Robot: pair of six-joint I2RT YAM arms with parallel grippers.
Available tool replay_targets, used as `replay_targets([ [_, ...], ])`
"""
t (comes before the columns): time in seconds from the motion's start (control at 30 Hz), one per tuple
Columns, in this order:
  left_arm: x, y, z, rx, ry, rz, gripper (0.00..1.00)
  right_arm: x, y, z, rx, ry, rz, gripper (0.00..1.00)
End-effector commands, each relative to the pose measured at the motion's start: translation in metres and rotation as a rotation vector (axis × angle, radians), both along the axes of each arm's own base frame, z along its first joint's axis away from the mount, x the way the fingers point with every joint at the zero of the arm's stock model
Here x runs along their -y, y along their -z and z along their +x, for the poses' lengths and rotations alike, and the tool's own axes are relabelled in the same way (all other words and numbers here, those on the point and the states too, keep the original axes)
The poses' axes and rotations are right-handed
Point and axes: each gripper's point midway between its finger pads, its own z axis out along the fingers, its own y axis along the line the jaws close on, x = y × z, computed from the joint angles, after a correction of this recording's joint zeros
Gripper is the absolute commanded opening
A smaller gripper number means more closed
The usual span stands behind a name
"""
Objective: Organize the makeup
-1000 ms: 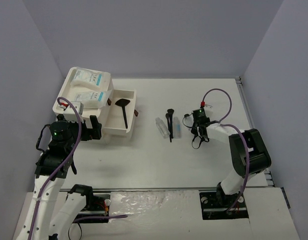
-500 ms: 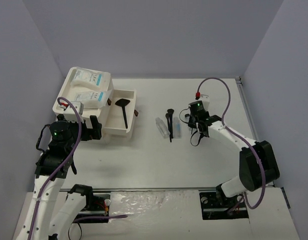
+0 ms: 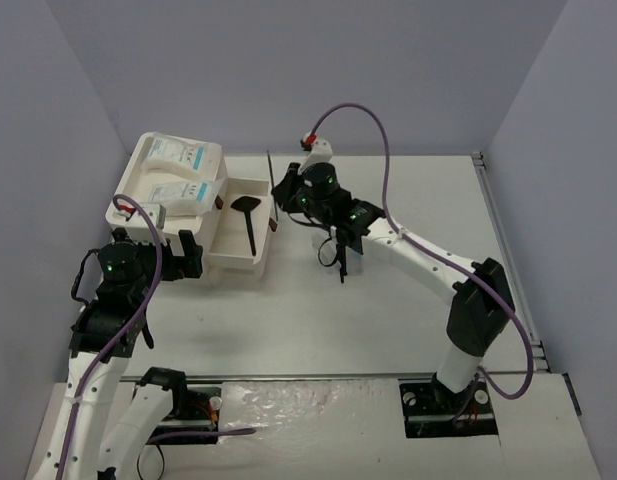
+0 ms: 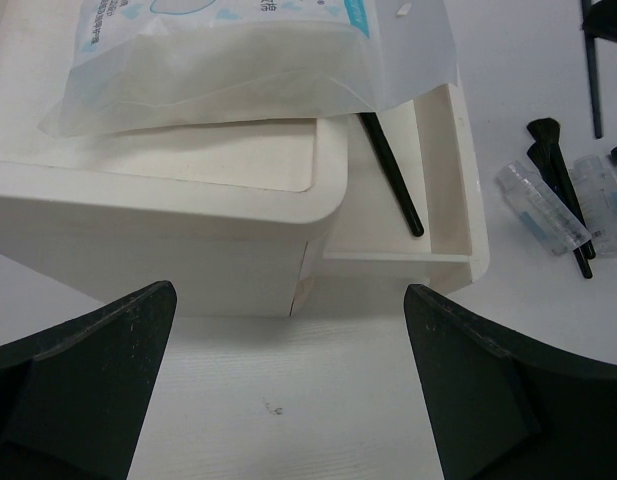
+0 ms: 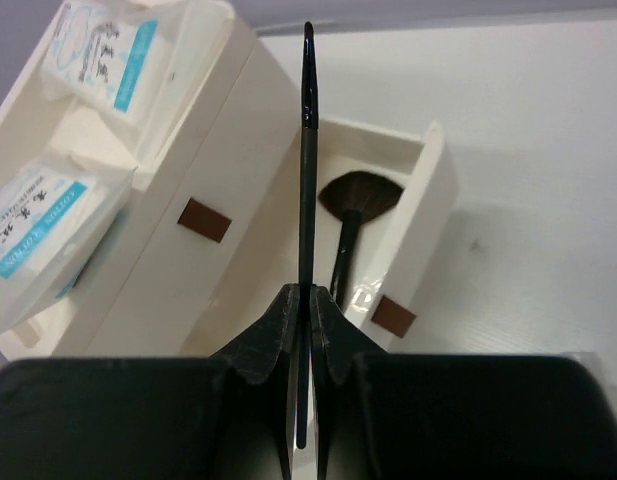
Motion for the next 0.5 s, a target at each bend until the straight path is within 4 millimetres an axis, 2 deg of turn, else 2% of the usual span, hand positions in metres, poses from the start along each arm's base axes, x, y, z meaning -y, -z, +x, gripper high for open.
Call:
replay_targets([
  [0.0, -0.001, -0.02, 0.006, 0.072, -0.01, -0.002, 0.97, -0.063, -0.033, 0.003, 0.071, -0.072, 0.139, 0.0],
  [0.07, -0.001, -0.02, 0.006, 0.072, -0.01, -0.002, 0.97, -0.077, -0.029, 0.006, 0.07, -0.079, 0.143, 0.04],
  [0.13, -0.001, -0.02, 0.006, 0.072, -0.008, -0.002, 0.97, -0.088, -0.022, 0.012, 0.068, -0.07, 0.141, 0.17],
  [0.17, -0.001, -0.02, 0.006, 0.073, -0.008, -0.004, 0.97, -0.09, -0.018, 0.013, 0.066, -0.068, 0.13, 0.22],
  [0.2, 0.0, -0.02, 0.006, 0.071, -0.007, -0.005, 0.97, -0.09, -0.013, 0.015, 0.07, -0.062, 0.113, 0.33],
  [0.27, 0.0, -0.02, 0.006, 0.07, -0.006, -0.006, 0.97, -0.086, -0.007, 0.016, 0.071, -0.053, 0.076, 0.4],
  [0.37, 0.0, -0.02, 0.006, 0.07, -0.004, -0.006, 0.97, -0.057, -0.007, 0.019, 0.119, 0.019, -0.036, 0.41],
  [0.47, 0.001, -0.02, 0.006, 0.07, -0.002, -0.007, 0.97, -0.024, 0.011, 0.016, 0.114, 0.067, -0.162, 0.39],
])
